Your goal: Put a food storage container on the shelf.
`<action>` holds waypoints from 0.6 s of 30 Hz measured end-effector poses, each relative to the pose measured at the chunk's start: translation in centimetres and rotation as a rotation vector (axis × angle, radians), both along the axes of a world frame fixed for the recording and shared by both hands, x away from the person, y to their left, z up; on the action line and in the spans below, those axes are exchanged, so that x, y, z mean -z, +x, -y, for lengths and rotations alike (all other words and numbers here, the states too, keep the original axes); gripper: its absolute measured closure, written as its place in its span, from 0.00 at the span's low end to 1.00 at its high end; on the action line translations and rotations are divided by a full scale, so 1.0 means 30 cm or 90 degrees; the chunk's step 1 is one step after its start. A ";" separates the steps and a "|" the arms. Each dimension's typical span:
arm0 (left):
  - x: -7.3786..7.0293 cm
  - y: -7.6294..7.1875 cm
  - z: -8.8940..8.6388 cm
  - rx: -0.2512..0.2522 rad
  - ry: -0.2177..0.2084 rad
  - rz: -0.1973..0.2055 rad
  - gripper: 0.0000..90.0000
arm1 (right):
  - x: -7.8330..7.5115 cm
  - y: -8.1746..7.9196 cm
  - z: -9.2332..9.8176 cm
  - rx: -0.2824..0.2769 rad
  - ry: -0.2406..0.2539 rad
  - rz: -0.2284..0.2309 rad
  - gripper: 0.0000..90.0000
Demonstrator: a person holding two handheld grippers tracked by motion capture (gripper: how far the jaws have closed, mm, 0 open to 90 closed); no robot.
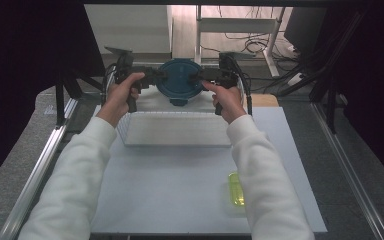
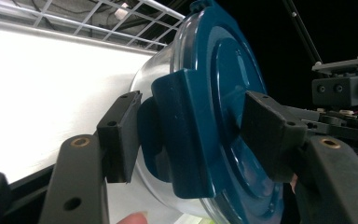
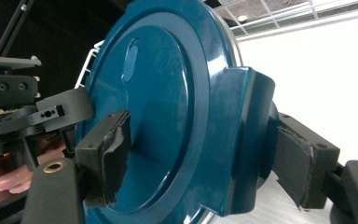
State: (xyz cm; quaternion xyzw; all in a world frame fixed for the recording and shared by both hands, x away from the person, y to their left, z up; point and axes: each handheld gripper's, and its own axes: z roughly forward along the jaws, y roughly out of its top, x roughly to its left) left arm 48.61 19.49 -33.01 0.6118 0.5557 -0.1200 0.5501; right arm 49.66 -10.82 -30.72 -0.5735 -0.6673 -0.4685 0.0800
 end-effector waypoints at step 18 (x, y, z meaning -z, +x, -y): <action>0.008 -0.007 0.011 -0.042 0.041 0.054 0.28 | 0.003 -0.012 -0.012 0.028 -0.025 0.030 0.18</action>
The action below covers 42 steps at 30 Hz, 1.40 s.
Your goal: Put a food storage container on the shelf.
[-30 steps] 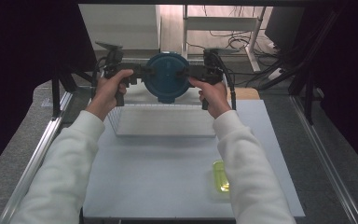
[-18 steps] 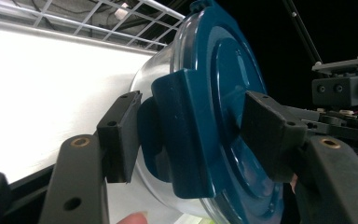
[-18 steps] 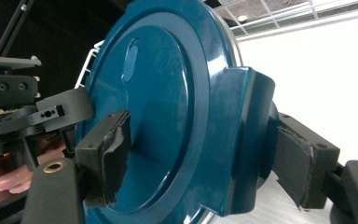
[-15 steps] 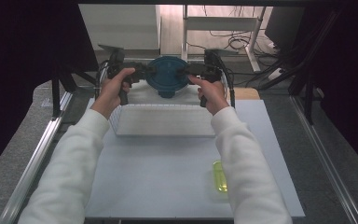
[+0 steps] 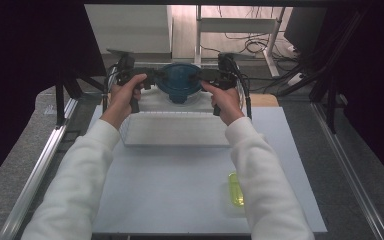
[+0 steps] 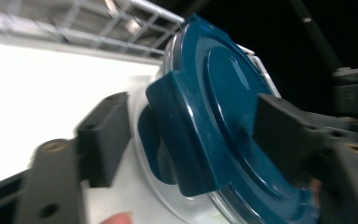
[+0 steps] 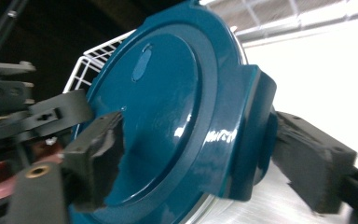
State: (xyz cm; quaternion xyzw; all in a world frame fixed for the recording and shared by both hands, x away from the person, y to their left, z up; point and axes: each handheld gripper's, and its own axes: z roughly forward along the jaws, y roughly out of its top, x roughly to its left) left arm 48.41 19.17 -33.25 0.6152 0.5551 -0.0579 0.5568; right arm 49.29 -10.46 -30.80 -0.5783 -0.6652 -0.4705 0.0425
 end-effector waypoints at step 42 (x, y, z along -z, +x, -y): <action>0.348 -0.707 0.102 0.109 0.262 0.139 0.21 | 0.260 -0.690 0.443 -0.142 -0.170 0.231 0.24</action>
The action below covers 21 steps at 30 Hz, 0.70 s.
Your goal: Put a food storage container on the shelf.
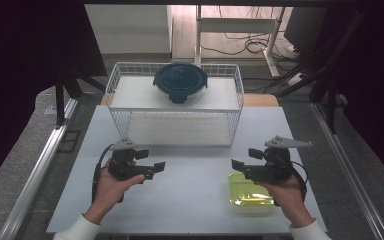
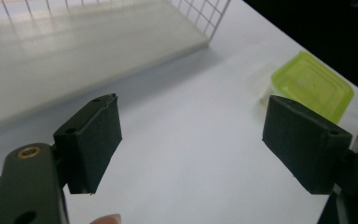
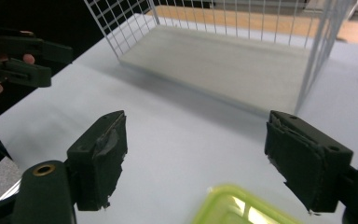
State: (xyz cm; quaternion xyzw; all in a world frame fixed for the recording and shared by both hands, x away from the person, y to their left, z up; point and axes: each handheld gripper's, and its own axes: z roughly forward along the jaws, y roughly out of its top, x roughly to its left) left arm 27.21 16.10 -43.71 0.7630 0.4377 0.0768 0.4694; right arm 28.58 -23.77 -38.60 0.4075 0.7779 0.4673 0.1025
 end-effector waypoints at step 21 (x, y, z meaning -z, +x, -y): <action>0.135 -0.031 -0.022 -0.010 0.052 -0.043 0.23 | 0.165 -0.028 0.117 0.025 -0.059 -0.062 0.26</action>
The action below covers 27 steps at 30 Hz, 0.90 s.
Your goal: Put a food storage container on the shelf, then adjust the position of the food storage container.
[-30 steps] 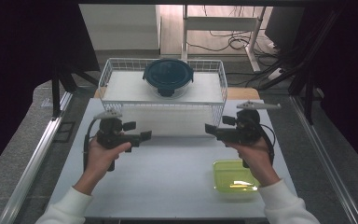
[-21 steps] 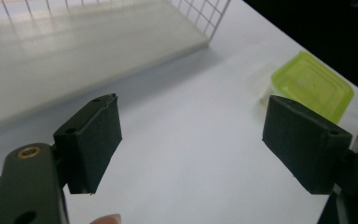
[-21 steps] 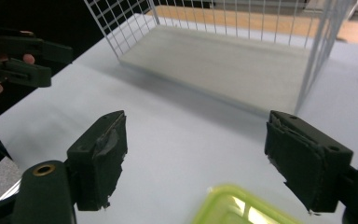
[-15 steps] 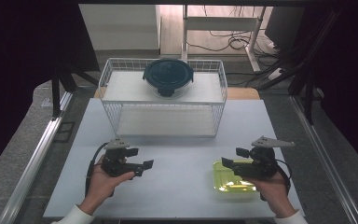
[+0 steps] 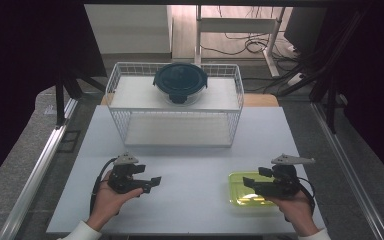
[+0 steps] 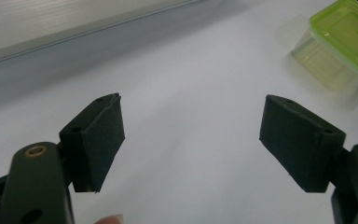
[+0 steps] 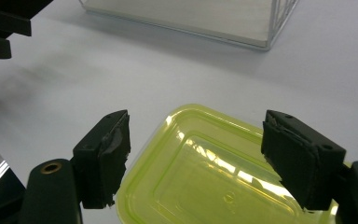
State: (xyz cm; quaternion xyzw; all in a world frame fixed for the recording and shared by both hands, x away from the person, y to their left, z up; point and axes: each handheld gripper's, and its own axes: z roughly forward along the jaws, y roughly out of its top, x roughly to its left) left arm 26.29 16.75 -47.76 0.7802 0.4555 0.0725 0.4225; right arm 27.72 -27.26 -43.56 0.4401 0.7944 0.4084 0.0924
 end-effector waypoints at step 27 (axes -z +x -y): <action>0.032 -0.040 0.005 -0.002 0.017 -0.031 0.23 | 0.008 -0.078 0.278 0.158 -0.100 -0.034 0.78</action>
